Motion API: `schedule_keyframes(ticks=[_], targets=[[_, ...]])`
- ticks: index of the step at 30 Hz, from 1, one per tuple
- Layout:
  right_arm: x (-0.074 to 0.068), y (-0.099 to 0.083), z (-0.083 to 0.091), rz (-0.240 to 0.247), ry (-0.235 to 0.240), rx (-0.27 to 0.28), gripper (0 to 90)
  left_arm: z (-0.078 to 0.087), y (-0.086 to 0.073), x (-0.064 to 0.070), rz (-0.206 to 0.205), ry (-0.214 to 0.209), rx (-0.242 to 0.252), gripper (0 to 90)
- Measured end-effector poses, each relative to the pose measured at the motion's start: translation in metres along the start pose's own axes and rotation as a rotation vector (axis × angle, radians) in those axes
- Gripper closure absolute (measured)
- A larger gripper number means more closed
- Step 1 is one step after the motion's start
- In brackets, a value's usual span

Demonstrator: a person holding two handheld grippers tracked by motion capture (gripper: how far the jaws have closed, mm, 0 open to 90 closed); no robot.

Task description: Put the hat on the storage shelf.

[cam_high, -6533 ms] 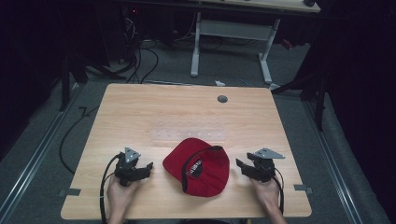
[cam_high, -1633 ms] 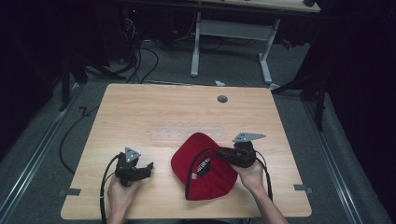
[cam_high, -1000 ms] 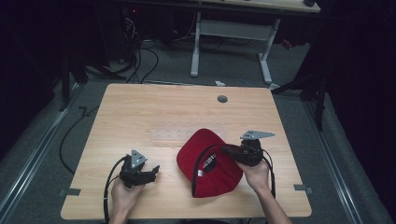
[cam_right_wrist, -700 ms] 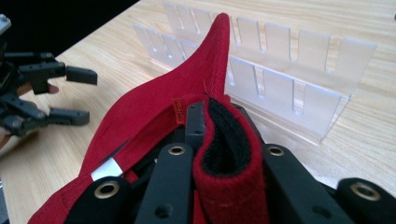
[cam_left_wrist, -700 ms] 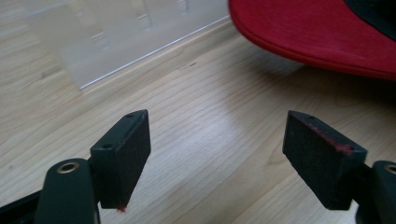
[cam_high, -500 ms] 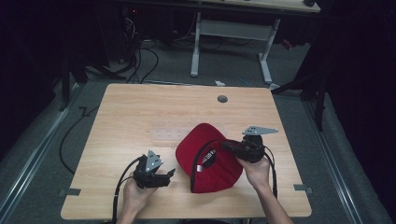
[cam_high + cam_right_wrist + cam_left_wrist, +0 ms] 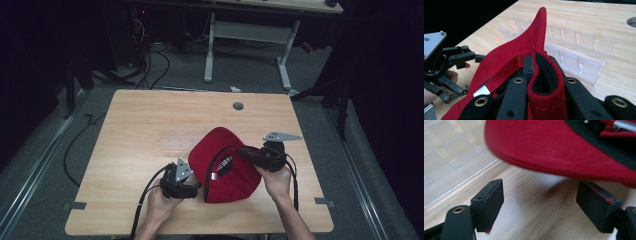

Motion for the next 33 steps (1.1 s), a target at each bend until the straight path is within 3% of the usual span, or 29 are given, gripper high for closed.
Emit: schedule_keyframes(ticks=[5,9,15,18,30,33], targets=[[0.000,0.000,-0.001,-0.005,-0.006,-0.004,81.1,0.000,0.005,0.007,0.001,-0.018,0.022,22.9],[0.002,-0.005,-0.002,0.014,-0.025,-0.047,81.0,0.003,0.006,0.007,-0.036,-0.017,0.033,22.7],[0.003,-0.012,-0.003,0.030,-0.049,-0.093,80.8,0.006,0.011,0.006,-0.051,-0.014,0.057,22.6],[0.001,-0.016,-0.004,0.045,-0.061,-0.123,80.7,0.009,0.012,0.005,-0.087,-0.008,0.070,22.6],[-0.004,-0.023,-0.003,0.044,-0.034,-0.188,80.4,0.017,0.019,0.019,-0.144,-0.055,0.085,22.5],[-0.006,-0.023,-0.003,0.045,-0.031,-0.195,80.3,0.019,0.019,0.021,-0.174,-0.055,0.082,22.9]])
Point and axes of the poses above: each handheld gripper's, and its own axes: z roughly backward along the jaws, y roughly out of its top, x roughly to its right, the point moved 7 cm from there along -z, roughly forward along the jaws, and after that the axes turned 12 degrees about x, right-handed, at the moved point
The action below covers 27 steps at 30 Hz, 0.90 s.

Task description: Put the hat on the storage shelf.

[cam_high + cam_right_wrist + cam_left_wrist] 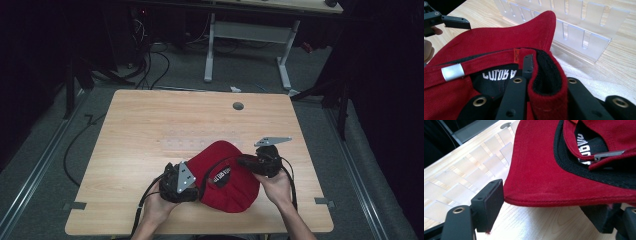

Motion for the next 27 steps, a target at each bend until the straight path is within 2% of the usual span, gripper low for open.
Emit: schedule_keyframes(ticks=[6,11,19,21,26,27], targets=[[-0.004,-0.001,0.001,-0.016,0.024,-0.009,80.1,0.001,-0.001,0.000,-0.018,0.005,-0.004,27.5],[-0.007,-0.002,-0.001,-0.034,0.049,-0.019,80.0,0.002,-0.003,0.002,-0.028,-0.005,-0.012,35.3],[-0.014,-0.003,-0.004,-0.046,0.086,-0.024,79.3,0.007,-0.002,0.002,-0.047,-0.018,-0.045,45.5],[-0.015,-0.002,-0.005,-0.044,0.097,-0.021,78.9,0.009,-0.001,0.002,-0.027,-0.032,-0.051,49.0],[-0.015,-0.001,-0.005,-0.049,0.121,-0.003,76.9,0.013,0.004,0.005,-0.009,-0.062,-0.045,58.2],[-0.014,0.000,-0.005,-0.057,0.128,0.003,76.7,0.015,0.007,0.007,0.001,-0.082,-0.045,59.8]])
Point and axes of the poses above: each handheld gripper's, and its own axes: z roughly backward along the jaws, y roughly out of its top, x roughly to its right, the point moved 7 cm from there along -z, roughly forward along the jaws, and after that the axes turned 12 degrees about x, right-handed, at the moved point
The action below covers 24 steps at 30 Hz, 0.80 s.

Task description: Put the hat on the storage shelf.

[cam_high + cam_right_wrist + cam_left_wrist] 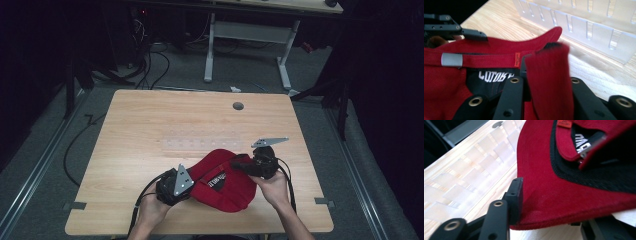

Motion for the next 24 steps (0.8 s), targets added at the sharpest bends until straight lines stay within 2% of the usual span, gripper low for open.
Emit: schedule_keyframes(ticks=[4,10,14,21,24], targets=[[-0.002,0.003,0.000,-0.004,0.027,0.029,76.0,0.005,0.005,0.006,-0.012,-0.031,-0.012,69.0],[-0.003,0.004,-0.003,-0.016,0.052,0.040,73.3,0.010,0.009,0.006,-0.010,-0.047,-0.032,72.2],[-0.001,0.007,-0.004,-0.037,0.072,0.063,67.2,0.013,0.011,0.011,-0.011,-0.069,-0.051,76.4],[0.004,0.013,0.001,-0.057,0.058,0.122,57.9,0.019,0.005,0.017,-0.020,-0.109,-0.107,83.5],[0.009,0.018,0.007,-0.057,0.024,0.165,54.1,0.022,0.002,0.018,-0.025,-0.122,-0.127,85.3]])
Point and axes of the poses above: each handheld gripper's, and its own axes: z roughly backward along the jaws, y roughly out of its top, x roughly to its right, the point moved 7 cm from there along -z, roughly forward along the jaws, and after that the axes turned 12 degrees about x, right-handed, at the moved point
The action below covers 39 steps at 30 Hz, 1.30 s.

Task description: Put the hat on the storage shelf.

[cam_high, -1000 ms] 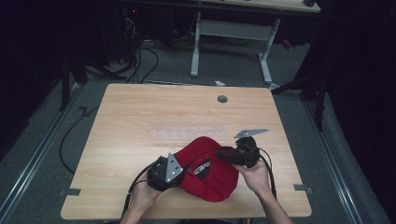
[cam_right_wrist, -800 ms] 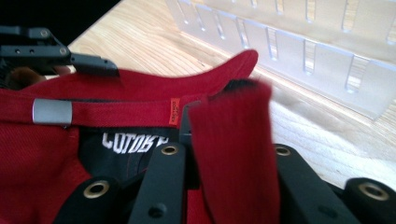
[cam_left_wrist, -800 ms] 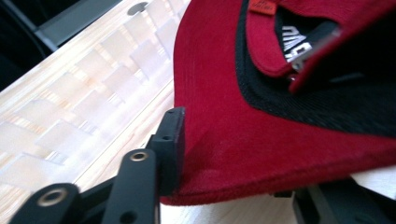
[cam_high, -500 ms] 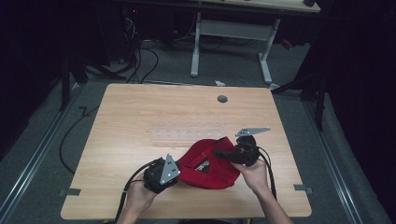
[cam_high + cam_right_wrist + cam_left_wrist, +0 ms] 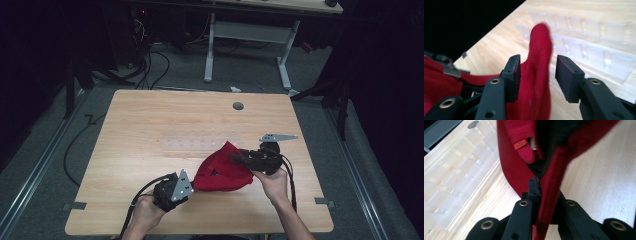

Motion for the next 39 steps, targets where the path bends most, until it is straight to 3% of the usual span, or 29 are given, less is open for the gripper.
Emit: schedule_keyframes(ticks=[5,11,13,16,20,21,25,31,32,39], targets=[[0.007,0.008,0.011,-0.011,-0.029,0.057,48.8,0.007,0.009,-0.010,0.046,0.020,0.033,85.6],[0.010,0.012,0.018,-0.004,-0.048,0.099,46.5,0.009,0.006,-0.015,0.060,0.042,0.028,85.6],[0.011,0.014,0.021,0.002,-0.055,0.135,45.8,0.011,0.005,-0.020,0.071,0.060,0.026,85.5],[0.014,0.016,0.027,0.016,-0.086,0.168,43.1,0.018,0.012,-0.029,0.098,0.082,0.066,85.4],[0.021,0.009,0.025,0.031,-0.117,0.145,41.6,0.022,0.019,-0.038,0.127,0.105,0.094,85.4],[0.028,-0.001,0.023,0.034,-0.144,0.120,41.0,0.023,0.021,-0.041,0.139,0.112,0.105,85.4],[0.037,-0.014,0.021,0.044,-0.174,0.094,40.6,0.025,0.025,-0.049,0.171,0.128,0.124,85.4],[0.059,-0.049,0.014,0.045,-0.256,0.011,40.0,0.026,0.031,-0.059,0.234,0.146,0.145,85.3],[0.062,-0.054,0.013,0.050,-0.268,-0.005,40.0,0.026,0.034,-0.063,0.260,0.151,0.156,85.3],[0.080,-0.078,0.008,0.075,-0.356,-0.061,39.7,0.027,0.042,-0.075,0.307,0.174,0.188,85.2]])
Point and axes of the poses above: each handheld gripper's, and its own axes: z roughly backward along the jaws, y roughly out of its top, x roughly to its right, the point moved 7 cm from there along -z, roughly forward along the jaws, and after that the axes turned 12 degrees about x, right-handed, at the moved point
